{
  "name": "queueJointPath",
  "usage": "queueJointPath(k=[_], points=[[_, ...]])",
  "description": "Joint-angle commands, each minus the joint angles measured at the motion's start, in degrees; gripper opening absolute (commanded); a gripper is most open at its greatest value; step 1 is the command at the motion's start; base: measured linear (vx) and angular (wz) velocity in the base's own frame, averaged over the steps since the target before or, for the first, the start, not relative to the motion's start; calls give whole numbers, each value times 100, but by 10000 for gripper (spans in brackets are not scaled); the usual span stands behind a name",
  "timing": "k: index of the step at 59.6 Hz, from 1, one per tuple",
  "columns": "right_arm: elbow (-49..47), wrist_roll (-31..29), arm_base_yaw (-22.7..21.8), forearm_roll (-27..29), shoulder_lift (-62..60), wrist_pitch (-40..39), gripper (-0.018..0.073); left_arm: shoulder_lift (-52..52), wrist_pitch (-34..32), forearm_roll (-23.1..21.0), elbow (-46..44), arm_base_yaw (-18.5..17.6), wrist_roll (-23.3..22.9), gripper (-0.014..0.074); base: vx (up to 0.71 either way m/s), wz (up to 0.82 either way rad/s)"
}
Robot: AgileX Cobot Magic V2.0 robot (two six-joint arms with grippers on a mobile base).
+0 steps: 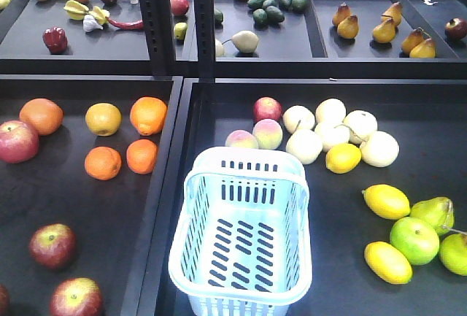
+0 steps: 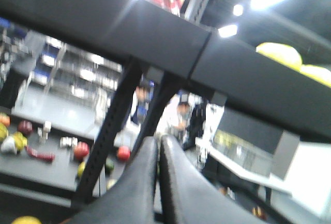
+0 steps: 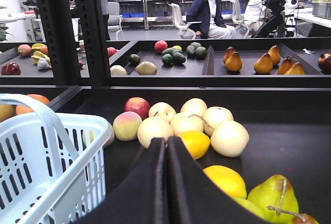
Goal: Pick three apples into basket with both arms
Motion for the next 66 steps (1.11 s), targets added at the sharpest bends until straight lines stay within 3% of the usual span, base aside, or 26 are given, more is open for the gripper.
queueJointPath(k=[1,8,14,21,25,33,37,45,55,60,66], points=[[82,-14,-43,-13,-68,-414,-8,782,249,2,-861,-44,118,-6,0,0],[82,-14,-43,-13,-68,-414,-8,1671,1026,-53,-1788,-44,797,-6,0,0],[82,-14,-43,-13,-68,-414,-8,2463,1738,-510,-2591,-44,1599,-6,0,0],[82,-14,-43,-13,-68,-414,-8,3324,2587,-1576,-3297,-44,2957,-6,0,0],[82,-14,-43,-13,-68,-414,-8,3828,3213,-2499,-3699,-44,3859,-6,0,0],[82,-14,-43,-13,-68,-414,-8,4724,4224,-3857,-4222,-44,5509,0,0,0],[82,-14,-43,-13,-68,-414,-8,5113,4650,-4467,-4420,-44,6033,26,0,0],[82,-14,-43,-13,-68,-414,-8,5685,4897,-5125,-4728,-44,6297,157,0,0],[82,-14,-43,-13,-68,-414,-8,6305,5205,-5091,-5374,-324,6284,447,0,0],[82,-14,-43,-13,-68,-414,-8,6562,5278,-4956,-5775,-670,6296,555,0,0],[82,-14,-43,-13,-68,-414,-8,6918,5283,-4165,-6324,-1217,6303,604,0,0]])
